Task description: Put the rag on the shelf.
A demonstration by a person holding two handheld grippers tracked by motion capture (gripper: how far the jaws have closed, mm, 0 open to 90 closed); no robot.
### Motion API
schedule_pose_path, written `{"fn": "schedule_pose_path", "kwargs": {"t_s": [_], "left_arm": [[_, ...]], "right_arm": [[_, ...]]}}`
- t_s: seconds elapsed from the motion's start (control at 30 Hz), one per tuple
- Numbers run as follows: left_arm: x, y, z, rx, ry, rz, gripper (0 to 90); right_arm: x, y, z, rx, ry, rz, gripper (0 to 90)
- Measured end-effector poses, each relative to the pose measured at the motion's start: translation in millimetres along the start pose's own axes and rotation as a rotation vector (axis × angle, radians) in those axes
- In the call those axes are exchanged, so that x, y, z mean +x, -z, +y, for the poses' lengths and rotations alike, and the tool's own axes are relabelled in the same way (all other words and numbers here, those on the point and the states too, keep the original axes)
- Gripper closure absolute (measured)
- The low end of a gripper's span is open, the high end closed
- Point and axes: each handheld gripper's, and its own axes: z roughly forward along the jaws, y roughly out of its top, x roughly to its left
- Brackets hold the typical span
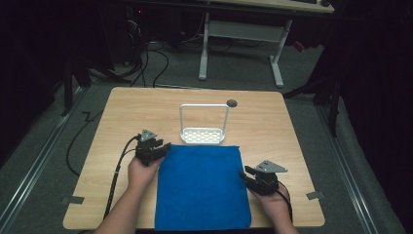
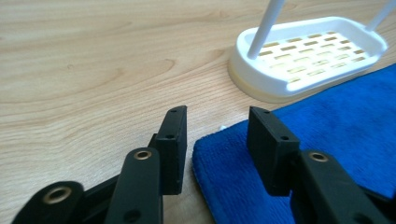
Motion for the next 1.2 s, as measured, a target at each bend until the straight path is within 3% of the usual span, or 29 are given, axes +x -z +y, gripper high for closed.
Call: {"fn": "schedule_pose_path", "kwargs": {"t_s": [0.07, 0.13, 0.2, 0.3, 0.53, 0.63, 0.73, 0.83, 0.97, 1.13, 1.17, 1.2], "left_arm": [[1.6, -5.4, -2.0, 0.024, 0.020, 0.005, 58.0], [0.1, -6.0, -2.5, 0.032, 0.001, 0.005, 56.5], [-0.3, -7.7, -2.8, 0.062, 0.011, 0.007, 54.6], [-2.9, -7.2, -3.6, 0.064, -0.001, 0.026, 54.5], [-3.4, -5.8, -4.9, 0.068, -0.004, 0.013, 69.1], [-3.7, -6.7, -4.4, 0.077, -0.012, -0.004, 79.3], [-4.7, -7.2, -4.1, 0.083, -0.029, -0.012, 84.8], [-5.5, -6.8, -4.3, 0.072, -0.042, -0.018, 86.1], [-5.7, -4.2, -5.0, 0.046, -0.053, -0.026, 86.1], [-5.2, -2.4, -5.7, 0.028, -0.051, -0.029, 86.0], [-5.4, -2.3, -5.8, 0.027, -0.052, -0.027, 86.0], [-5.6, -2.3, -5.8, 0.024, -0.052, -0.026, 86.0]], "right_arm": [[0.2, -0.5, 0.0, 0.001, 0.001, -0.001, 64.3], [0.7, -0.9, -0.1, 0.002, -0.003, 0.002, 64.3], [1.1, -1.2, -0.1, 0.001, 0.001, 0.000, 63.9], [1.4, -1.4, 0.5, -0.004, -0.007, -0.005, 61.8], [1.0, -5.7, 6.0, -0.031, -0.026, -0.033, 56.9], [-4.6, -15.5, 17.1, -0.037, -0.063, -0.052, 56.5], [-12.5, -28.3, 27.7, -0.027, -0.057, -0.087, 56.5], [-25.3, -50.7, 38.4, 0.025, -0.078, -0.106, 56.1], [-35.4, -72.4, 48.7, 0.052, -0.099, -0.108, 55.3], [-36.8, -82.4, 51.3, 0.074, -0.094, -0.103, 57.1], [-34.1, -82.7, 51.3, 0.081, -0.058, -0.112, 63.8], [-34.1, -82.7, 51.3, 0.081, -0.058, -0.112, 63.8]]}}
